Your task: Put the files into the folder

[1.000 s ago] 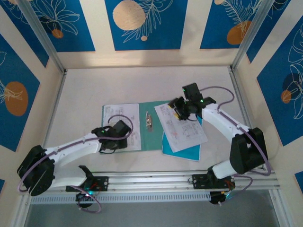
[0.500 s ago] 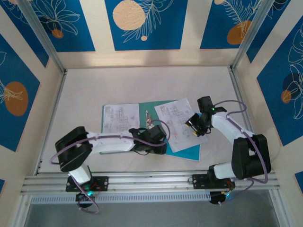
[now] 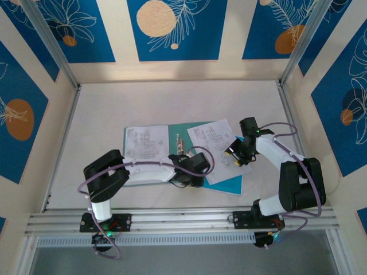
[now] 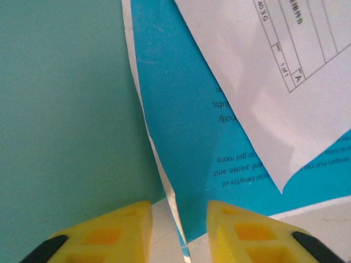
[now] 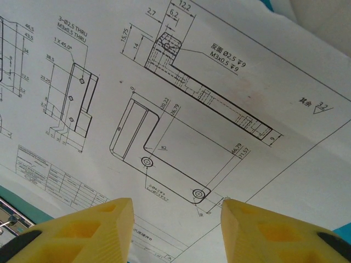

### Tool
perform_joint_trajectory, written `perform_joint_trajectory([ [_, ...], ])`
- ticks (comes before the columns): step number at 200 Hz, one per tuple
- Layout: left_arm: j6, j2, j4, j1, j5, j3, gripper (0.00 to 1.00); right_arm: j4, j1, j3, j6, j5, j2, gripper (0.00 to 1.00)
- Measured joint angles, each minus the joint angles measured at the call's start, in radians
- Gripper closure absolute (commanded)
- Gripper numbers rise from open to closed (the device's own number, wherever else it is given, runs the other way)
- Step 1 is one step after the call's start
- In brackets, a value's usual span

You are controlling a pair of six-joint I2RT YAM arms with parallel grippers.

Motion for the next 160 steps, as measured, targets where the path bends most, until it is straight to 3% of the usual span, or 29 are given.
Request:
perform_joint_trajectory([
  [40, -0.002, 0.023, 0.000, -0.008, -0.007, 0.009, 1.00, 0.008, 0.000, -0.013, 0.000, -0.002, -0.002, 0.54],
  [78, -0.027, 0.005, 0.037, -0.012, -0.035, -0.016, 1.00, 0.008, 0.000, -0.025, 0.000, -0.001, -0.032, 0.56],
  [160, -0.149, -0.171, 0.324, 0.045, 0.012, -0.309, 1.00, -0.039, 0.016, -0.022, 0.008, 0.004, -0.168, 0.57],
])
